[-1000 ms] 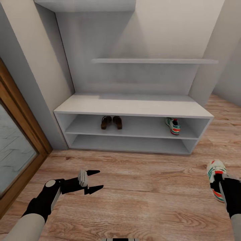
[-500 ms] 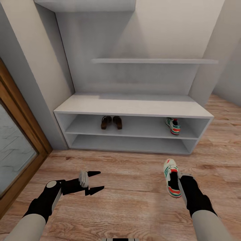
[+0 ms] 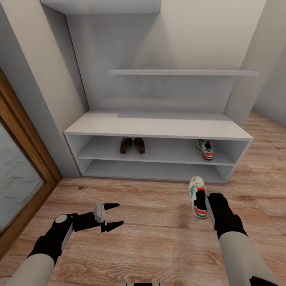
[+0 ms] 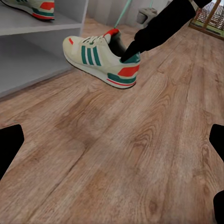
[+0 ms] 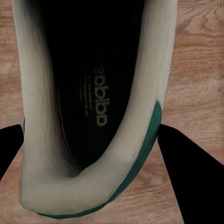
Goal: Pick up the two gym shoes and the two sandals from the corridor floor and place them onto the hallstand (shoe rack) in the corridor, making sure they are on the rack and not on the floor. Arrange them so the two gym shoes are next to each other and the two sandals are next to each other.
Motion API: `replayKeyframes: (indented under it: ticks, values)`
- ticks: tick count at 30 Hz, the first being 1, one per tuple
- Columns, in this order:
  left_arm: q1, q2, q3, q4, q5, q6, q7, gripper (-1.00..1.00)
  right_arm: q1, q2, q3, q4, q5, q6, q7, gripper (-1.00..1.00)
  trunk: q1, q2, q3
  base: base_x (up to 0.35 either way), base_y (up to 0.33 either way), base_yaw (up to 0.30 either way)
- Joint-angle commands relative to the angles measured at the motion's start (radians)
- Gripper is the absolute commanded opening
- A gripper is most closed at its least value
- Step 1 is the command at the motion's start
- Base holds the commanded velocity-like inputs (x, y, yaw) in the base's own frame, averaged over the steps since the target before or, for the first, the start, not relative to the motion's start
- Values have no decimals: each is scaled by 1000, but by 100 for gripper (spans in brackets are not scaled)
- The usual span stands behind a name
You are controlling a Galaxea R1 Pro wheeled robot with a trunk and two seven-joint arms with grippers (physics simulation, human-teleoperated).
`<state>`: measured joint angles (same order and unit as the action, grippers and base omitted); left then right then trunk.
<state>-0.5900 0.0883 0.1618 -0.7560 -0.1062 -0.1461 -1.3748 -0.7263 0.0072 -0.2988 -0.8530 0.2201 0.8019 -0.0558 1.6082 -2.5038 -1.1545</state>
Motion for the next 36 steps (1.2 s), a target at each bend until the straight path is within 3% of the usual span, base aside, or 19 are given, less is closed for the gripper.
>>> replayKeyframes:
  ticks: [1,7,14,17,28,36]
  values:
    - [-1,-1,4,-1,-7,-10,-3,100,-1,1,-2,0,3,1,-1,-100,0,0,-1,0,0,0]
    - [-1,-1,4,-2,-7,-10,-3,100,-2,0,-2,2,5,-27,-1,-100,0,0,-1,0,0,0]
    - [-1,-1,3,-1,-9,-10,-3,100,-2,0,-2,3,5,-199,-1,-100,0,0,-1,0,0,0]
    - [-1,-1,3,-1,-9,-10,-3,100,-2,0,-2,3,5,-236,-1,-100,0,0,-1,0,0,0]
    - [-1,-1,2,-1,-9,-10,-3,100,-2,-1,-2,10,5,-313,-2,-100,0,0,-1,0,0,0]
    - [-1,-1,2,-1,-9,-10,-3,100,-2,0,-2,11,5,-322,-1,-100,0,0,-1,36,0,0]
